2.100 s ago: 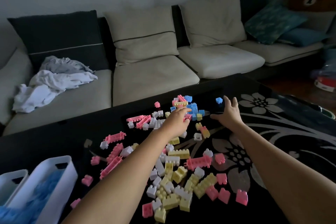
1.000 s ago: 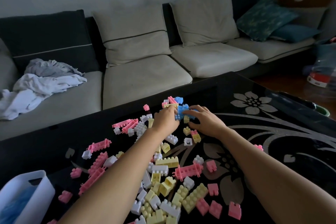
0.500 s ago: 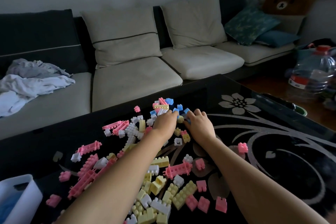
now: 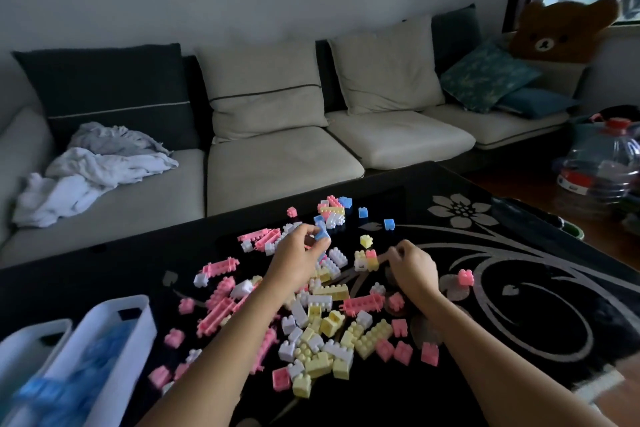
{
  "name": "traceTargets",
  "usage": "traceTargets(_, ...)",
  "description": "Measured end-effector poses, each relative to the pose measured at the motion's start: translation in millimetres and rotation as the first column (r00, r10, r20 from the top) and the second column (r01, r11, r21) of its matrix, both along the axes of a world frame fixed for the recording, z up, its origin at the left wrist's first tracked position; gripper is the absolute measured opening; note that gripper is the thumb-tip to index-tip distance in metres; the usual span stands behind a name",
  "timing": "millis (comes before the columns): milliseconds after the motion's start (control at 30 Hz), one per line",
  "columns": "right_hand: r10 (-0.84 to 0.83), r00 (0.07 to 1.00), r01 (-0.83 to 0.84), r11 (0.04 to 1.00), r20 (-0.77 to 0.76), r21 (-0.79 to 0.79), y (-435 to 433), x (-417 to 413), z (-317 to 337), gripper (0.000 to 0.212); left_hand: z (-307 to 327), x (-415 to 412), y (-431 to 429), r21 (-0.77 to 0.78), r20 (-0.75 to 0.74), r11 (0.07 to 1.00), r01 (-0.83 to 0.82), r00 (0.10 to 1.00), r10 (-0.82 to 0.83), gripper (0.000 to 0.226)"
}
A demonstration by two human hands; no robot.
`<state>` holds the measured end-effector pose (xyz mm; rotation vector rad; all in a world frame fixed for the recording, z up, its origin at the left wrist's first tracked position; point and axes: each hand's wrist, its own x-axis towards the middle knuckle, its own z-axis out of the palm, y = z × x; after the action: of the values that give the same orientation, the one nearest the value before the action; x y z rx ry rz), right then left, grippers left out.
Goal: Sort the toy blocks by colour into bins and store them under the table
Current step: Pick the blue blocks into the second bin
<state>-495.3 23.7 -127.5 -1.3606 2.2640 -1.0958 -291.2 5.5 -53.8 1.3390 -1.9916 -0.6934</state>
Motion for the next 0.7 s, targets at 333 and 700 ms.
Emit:
traceTargets(333, 0.2, 0.245, -0.33, 0.937, 0.949, -0.113, 10, 123, 90, 0.037, 26, 193, 87, 0.015, 0.115, 0.976, -0.217, 0.97, 0.214, 0.01)
traceTargets(700, 0.191, 0.141, -0.763, 0.646, 0.971, -0.016, 30, 324, 123, 0.03, 23, 288, 141, 0.104, 0.482, 0.912, -0.397, 0.822, 0.303, 0.018)
